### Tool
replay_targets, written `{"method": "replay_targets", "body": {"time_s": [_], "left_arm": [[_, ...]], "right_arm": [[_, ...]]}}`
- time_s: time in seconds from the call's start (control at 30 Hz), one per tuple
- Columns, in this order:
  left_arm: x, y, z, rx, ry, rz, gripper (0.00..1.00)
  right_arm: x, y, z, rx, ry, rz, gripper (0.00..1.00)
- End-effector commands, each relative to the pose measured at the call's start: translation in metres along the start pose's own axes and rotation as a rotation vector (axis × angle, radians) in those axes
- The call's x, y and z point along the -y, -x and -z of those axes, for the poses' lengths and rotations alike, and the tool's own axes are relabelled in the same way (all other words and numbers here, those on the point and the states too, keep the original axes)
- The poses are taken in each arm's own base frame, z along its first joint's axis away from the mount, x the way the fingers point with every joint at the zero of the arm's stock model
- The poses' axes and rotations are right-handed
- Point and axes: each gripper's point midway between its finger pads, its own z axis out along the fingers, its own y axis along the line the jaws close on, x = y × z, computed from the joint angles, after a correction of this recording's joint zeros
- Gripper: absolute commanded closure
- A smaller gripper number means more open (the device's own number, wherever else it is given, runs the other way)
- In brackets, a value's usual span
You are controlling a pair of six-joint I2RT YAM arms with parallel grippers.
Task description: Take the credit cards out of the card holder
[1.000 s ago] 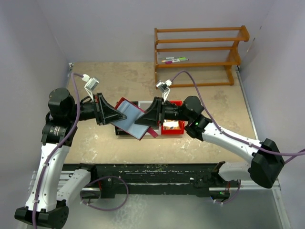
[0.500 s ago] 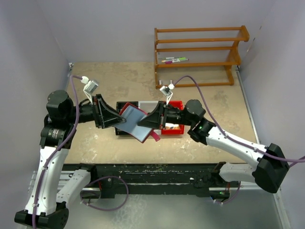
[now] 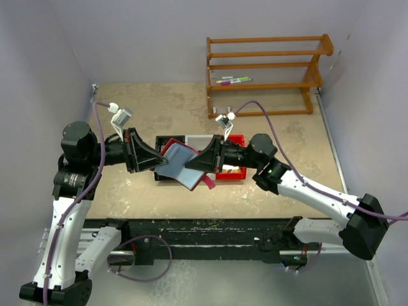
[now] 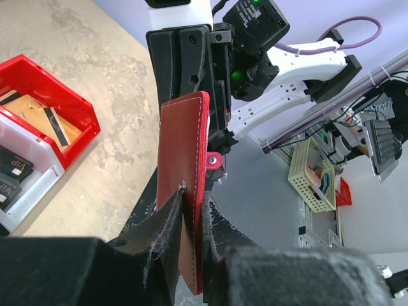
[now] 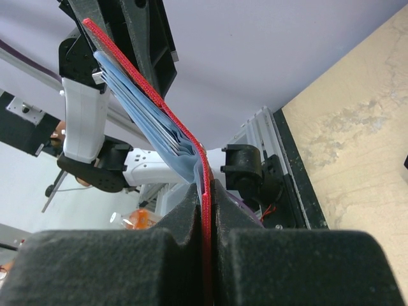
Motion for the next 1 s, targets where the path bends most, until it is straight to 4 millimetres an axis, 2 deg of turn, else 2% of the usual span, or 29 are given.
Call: {"method": "replay_targets", "body": {"time_s": [0.0,0.27,0.37,0.47,0.8,0.97], "left_arm": [[0.0205,0.0066,0.0035,0.003,-0.051,-0.065,0.83],[0.0187,0.0056,0.0009,-0.004,-0.078,0.008,0.87],[0.0194,0.0049,-0.0001,-0.004,-0.098,0.047,0.80],[0.0191,0.0046,-0.0005,0.003,-0.102,0.068,0.79],[0.0136,0.0052,-0.0021,0.013,-0.082,0.100,0.81],[0.0150,0.0069,-0.0030,0.024,-0.096,0.158,0.86]], "right_arm": [[-0.0155,0.0158,0.0019,0.063,0.034,0.067,1.00],[-0.0168,0.0142,0.0028,0.052,0.036,0.084,1.00],[-0.0163,0.0146,0.0028,0.054,0.034,0.086,1.00],[-0.0171,0.0147,0.0022,0.052,0.038,0.086,1.00],[-0.0202,0.0142,0.0046,0.053,0.046,0.093,1.00],[-0.0207,0.0141,0.0058,0.059,0.049,0.098,1.00]]}}
